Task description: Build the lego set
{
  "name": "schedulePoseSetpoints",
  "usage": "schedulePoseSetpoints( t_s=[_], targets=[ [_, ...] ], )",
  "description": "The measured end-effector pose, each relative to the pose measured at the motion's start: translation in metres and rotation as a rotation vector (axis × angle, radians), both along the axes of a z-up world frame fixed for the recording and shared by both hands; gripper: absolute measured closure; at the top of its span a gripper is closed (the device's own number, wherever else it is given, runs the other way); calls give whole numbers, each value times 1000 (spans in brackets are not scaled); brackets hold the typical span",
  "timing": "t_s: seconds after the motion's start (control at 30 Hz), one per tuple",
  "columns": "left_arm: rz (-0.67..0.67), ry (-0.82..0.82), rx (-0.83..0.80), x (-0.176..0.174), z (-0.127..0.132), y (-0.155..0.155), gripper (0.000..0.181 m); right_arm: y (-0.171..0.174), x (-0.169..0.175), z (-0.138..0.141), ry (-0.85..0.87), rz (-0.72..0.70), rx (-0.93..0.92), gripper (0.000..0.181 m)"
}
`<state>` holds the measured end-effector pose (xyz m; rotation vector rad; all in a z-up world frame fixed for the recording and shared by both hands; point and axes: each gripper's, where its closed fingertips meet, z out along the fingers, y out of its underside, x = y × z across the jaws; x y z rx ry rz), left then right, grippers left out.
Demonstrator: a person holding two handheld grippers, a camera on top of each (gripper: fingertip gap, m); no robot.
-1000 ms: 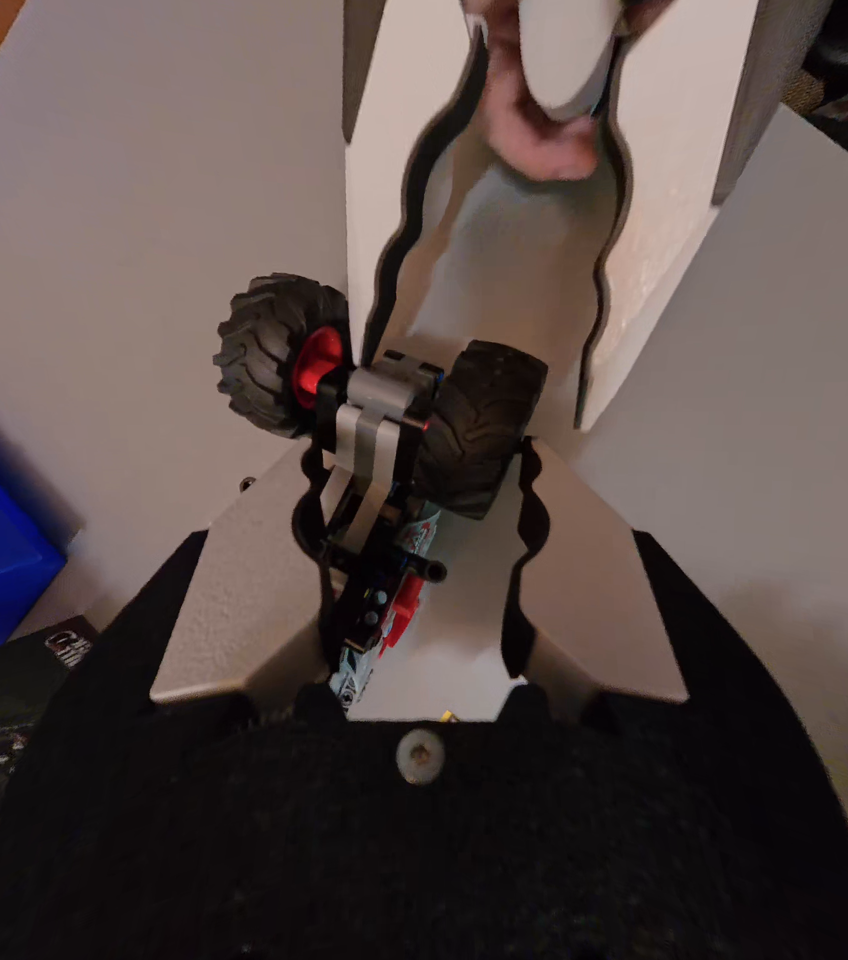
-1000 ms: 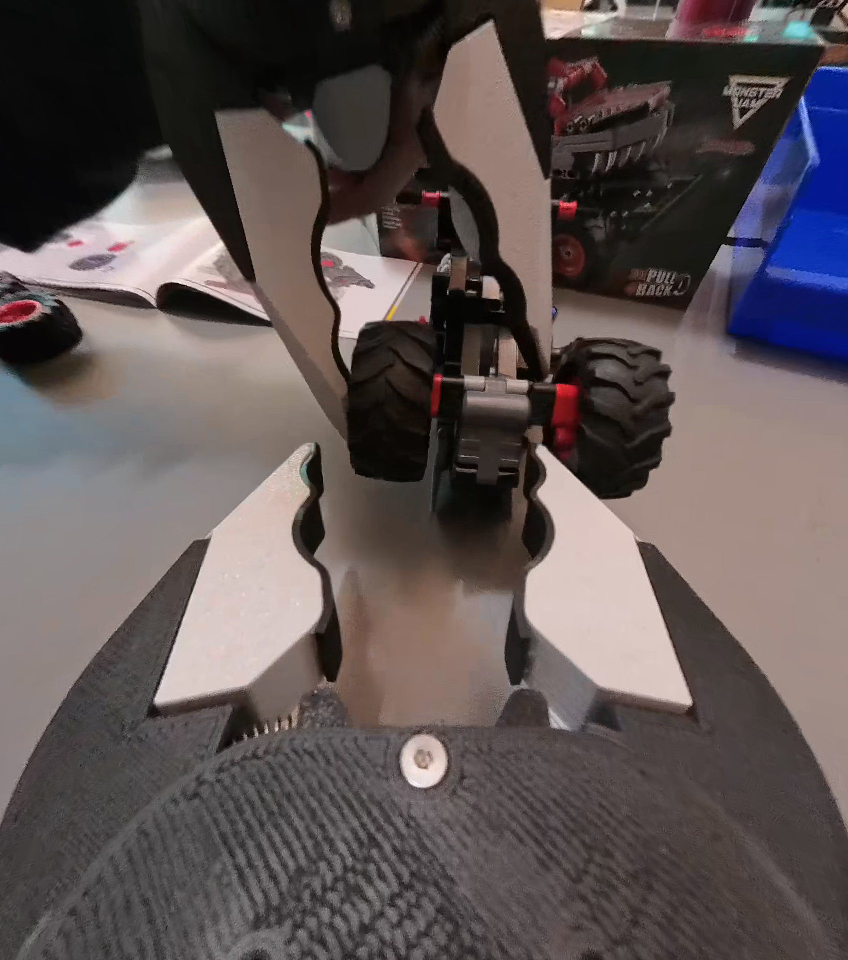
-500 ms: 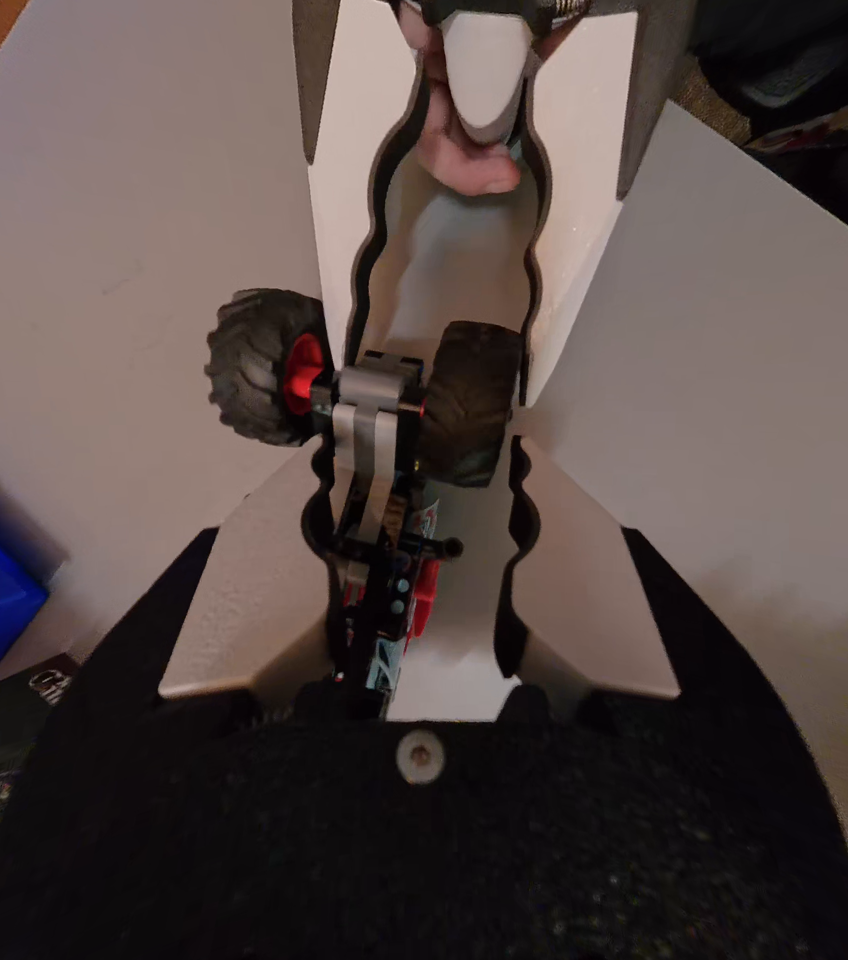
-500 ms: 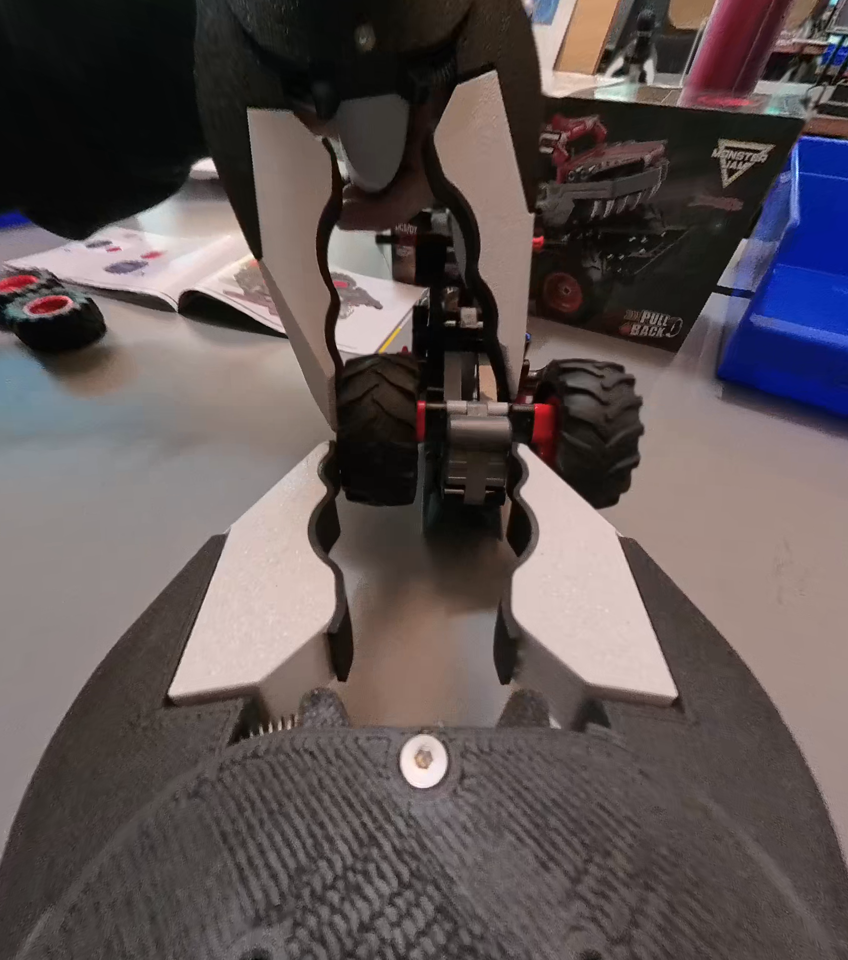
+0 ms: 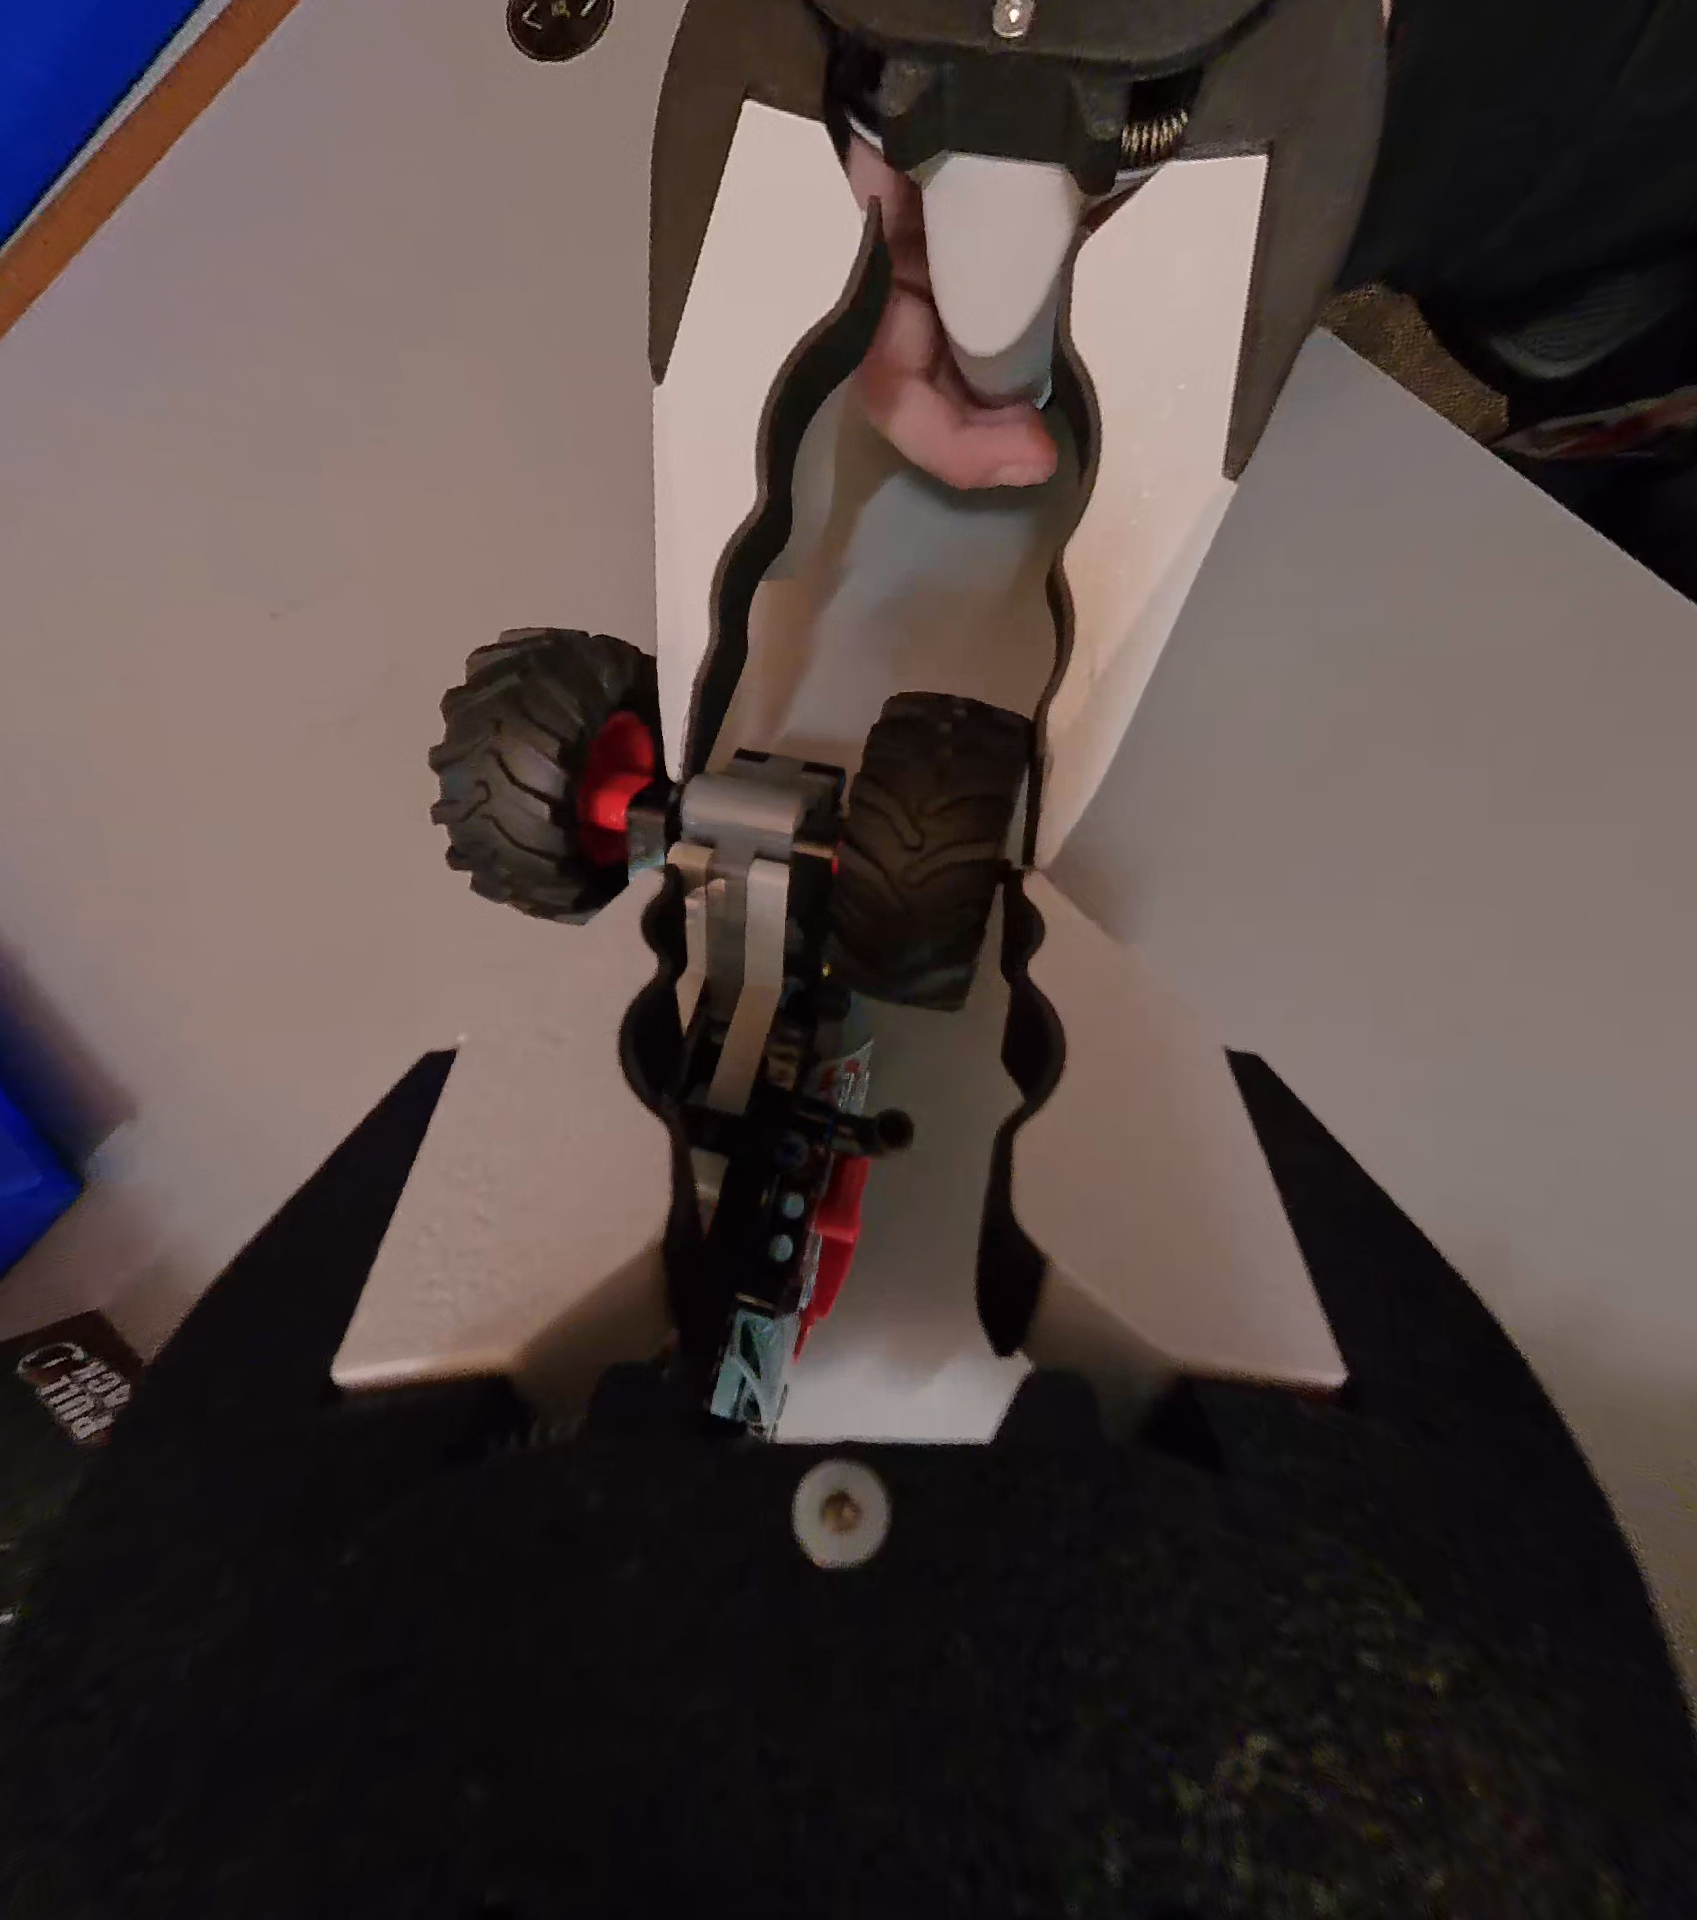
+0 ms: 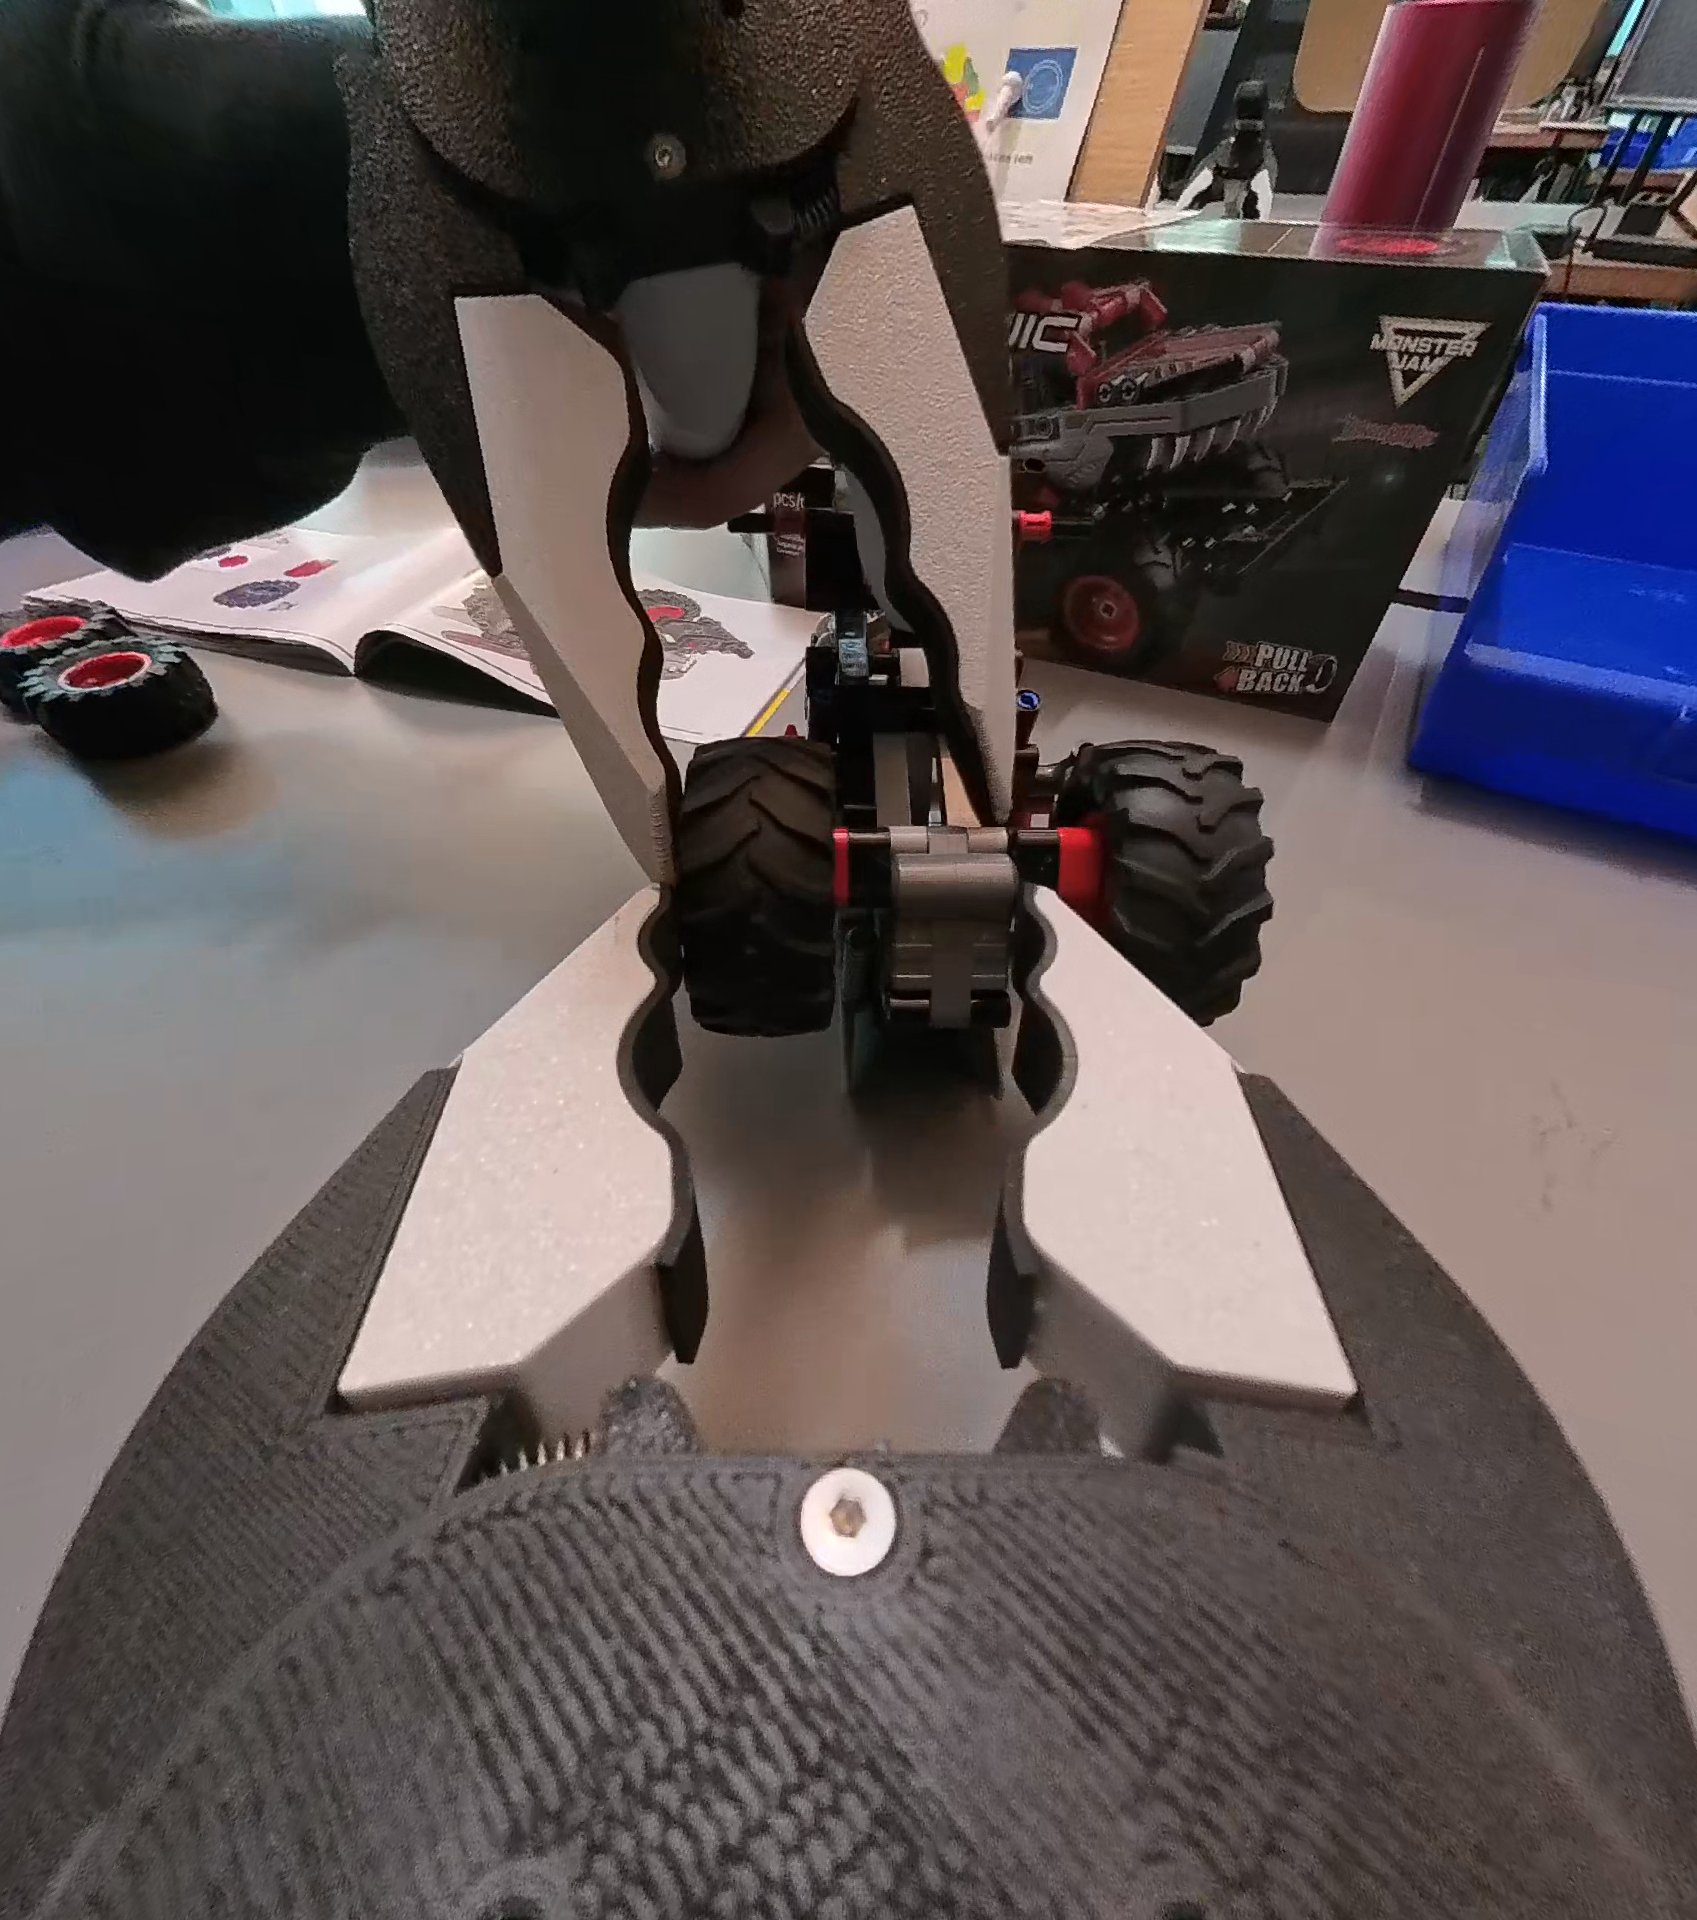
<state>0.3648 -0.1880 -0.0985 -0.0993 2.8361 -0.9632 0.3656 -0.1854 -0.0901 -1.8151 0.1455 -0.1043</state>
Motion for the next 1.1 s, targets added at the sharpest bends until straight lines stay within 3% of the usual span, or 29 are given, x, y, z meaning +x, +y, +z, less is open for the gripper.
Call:
schedulePoseSetpoints(
  t_s=[0.03,0.27,0.33,0.37,0.4,0.47,0.5,0.57,0.67,0.87,1.1],
  targets=[
    [0,0,-3,0,0,0,123,0,0,0,-2,1,0,118],
    [-15,-31,10,1,1,-1,125,0,2,0,2,-7,-1,120],
    [-48,-46,1,-2,2,-4,140,-1,5,1,18,-20,12,122],
    [-17,-62,-1,2,2,-5,144,-2,1,3,-2,10,22,146],
    [23,-66,-6,7,2,-5,143,-1,2,6,-24,-4,34,155],
    [32,-59,-27,10,2,-3,143,1,6,4,-60,-26,18,155],
    [46,-56,-41,11,2,-3,142,0,7,5,-62,-33,26,152],
    [60,-41,-60,7,2,-3,133,-5,12,3,-28,-52,12,127],
    [82,-41,-38,6,2,-4,125,-7,15,3,24,-47,23,116],
    [149,4,78,14,1,9,110,0,16,-7,61,-2,-38,112],
    [151,30,103,26,-8,11,105,4,23,-14,75,19,-85,111]
  ],
)
